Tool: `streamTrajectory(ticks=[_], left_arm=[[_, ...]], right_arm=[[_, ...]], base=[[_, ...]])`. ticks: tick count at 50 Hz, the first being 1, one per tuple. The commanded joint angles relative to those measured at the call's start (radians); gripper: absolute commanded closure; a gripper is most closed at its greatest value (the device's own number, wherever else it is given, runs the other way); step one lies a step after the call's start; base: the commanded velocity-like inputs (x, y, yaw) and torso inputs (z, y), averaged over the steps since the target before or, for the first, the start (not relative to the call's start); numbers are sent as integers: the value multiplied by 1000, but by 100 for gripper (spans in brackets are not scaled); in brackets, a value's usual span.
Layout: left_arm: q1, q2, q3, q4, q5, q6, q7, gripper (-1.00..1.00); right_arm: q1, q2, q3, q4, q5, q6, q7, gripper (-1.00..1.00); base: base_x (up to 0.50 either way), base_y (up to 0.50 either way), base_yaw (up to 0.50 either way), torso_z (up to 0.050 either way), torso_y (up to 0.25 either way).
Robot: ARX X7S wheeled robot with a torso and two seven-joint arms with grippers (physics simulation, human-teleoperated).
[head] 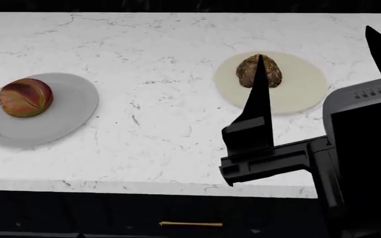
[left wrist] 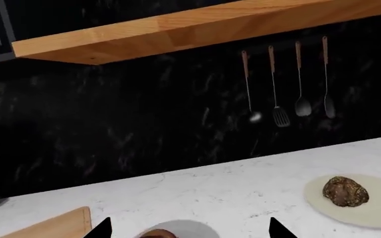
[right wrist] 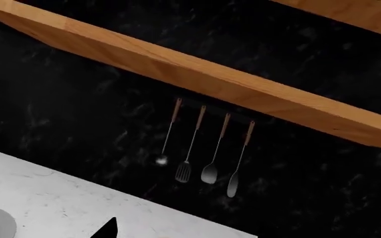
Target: Place all breads on the cutting board.
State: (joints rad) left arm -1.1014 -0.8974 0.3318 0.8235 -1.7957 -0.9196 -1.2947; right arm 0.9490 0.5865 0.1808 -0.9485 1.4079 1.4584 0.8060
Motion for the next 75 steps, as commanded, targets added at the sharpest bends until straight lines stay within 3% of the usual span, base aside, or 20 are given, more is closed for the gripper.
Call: streamTrajectory(ticks=[1, 42, 75], left_arm=[[-31, -12, -3, -6, -33, 17, -14, -100], [-17, -29, -8, -21, -7, 29, 15, -100], [6, -40, -23, -16, -9, 60, 25, -100]], right_arm=[[12, 30, 34, 24, 106, -29, 59, -100], [-22, 36, -41, 24, -16, -110, -32, -100], [4, 60, -60, 53, 25, -139, 16, -100]], base=[[312, 0, 0, 0, 0], [290, 67, 0, 0, 0], [260, 0, 0, 0, 0]])
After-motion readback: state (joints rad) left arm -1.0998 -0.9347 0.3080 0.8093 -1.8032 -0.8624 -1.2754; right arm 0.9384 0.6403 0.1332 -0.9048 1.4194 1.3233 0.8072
